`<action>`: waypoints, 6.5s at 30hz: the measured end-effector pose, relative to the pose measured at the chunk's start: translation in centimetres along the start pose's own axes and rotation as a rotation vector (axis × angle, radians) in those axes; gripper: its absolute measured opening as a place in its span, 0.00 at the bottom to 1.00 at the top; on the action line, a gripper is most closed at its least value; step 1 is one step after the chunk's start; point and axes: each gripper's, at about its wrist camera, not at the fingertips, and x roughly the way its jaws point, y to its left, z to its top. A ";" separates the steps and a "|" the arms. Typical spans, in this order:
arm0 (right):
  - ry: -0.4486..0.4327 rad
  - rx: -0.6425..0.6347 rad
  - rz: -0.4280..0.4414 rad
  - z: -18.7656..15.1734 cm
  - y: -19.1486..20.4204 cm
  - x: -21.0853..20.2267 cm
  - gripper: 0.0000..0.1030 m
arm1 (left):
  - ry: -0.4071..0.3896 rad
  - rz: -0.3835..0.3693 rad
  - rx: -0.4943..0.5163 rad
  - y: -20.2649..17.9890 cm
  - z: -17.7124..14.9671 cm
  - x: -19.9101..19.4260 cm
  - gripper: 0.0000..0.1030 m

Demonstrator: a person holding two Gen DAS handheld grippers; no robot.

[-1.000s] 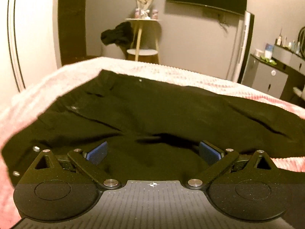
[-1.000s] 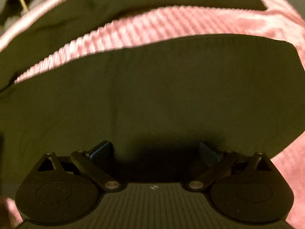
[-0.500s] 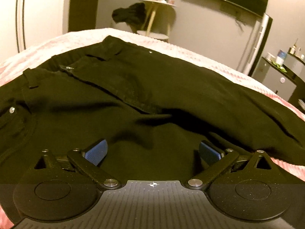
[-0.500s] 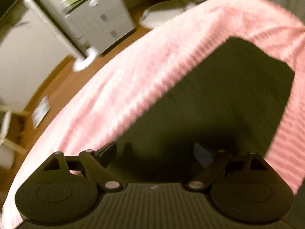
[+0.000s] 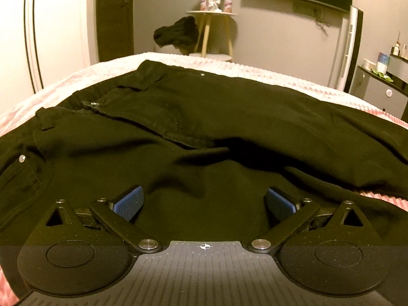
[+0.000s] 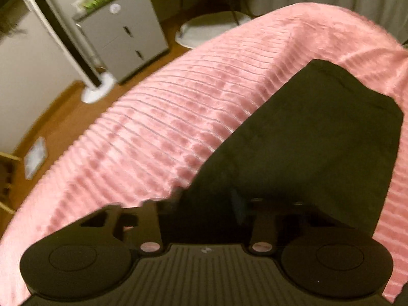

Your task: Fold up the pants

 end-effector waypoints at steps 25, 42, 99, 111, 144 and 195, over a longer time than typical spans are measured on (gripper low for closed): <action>-0.159 0.477 0.560 -16.0 -21.8 -7.8 0.46 | -0.001 -0.256 -0.040 -1.1 4.8 -3.5 1.00; -0.156 0.664 0.755 -15.6 -24.8 -4.1 0.21 | 0.384 -0.487 -0.313 -12.2 11.8 13.8 0.55; -0.139 0.382 0.508 -19.3 -32.6 -13.0 0.36 | 0.233 -0.162 -0.720 23.5 4.6 -1.2 0.09; -0.137 0.313 0.420 -16.1 -31.6 -13.5 0.15 | 0.216 -0.152 -0.621 22.5 5.5 -1.0 0.08; -0.479 -0.061 -0.018 -19.4 -28.0 -25.2 0.45 | 0.192 -0.271 -0.731 26.2 3.0 -4.7 0.49; -0.150 -1.127 0.423 -39.0 17.9 -12.2 0.02 | 0.188 -0.323 -0.926 29.1 -2.1 -5.3 0.12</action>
